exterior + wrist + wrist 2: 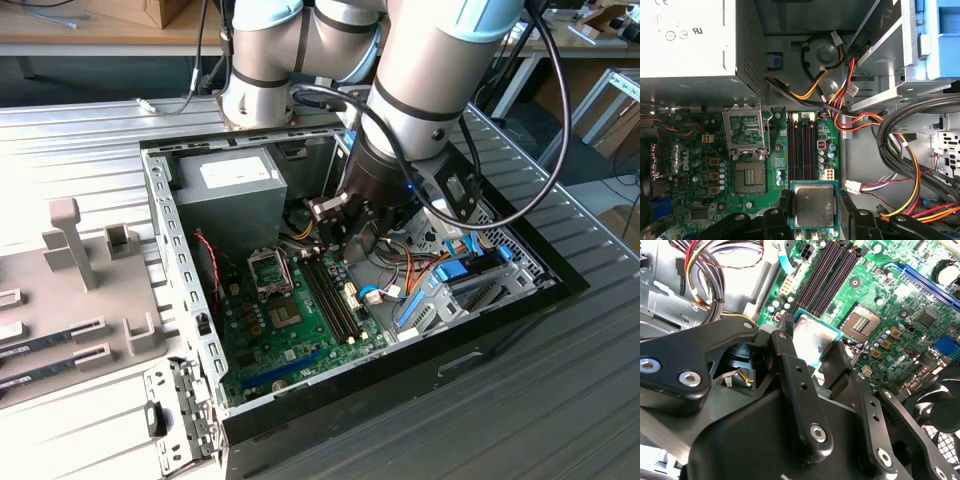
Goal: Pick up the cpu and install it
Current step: 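Place the cpu into insertion slot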
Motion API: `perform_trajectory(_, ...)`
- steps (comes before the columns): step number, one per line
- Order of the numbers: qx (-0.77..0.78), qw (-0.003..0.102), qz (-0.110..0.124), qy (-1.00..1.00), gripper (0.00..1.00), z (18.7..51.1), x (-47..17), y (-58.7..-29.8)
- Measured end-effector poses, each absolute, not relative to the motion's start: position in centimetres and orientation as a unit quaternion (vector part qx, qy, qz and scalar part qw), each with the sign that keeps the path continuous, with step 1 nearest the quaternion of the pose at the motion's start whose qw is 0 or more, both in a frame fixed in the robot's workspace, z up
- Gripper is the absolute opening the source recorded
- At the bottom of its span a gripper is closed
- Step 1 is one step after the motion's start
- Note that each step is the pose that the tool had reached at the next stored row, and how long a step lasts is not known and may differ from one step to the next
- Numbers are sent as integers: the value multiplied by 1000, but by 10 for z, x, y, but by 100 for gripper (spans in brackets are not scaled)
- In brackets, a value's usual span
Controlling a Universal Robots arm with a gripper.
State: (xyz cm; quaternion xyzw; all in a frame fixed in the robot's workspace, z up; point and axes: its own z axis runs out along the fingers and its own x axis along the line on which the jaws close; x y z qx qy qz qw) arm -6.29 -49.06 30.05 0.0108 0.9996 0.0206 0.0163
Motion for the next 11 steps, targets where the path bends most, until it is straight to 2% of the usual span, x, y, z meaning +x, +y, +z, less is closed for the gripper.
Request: perform_trajectory(11,11,16,21,1000,47,298,-63,-491)
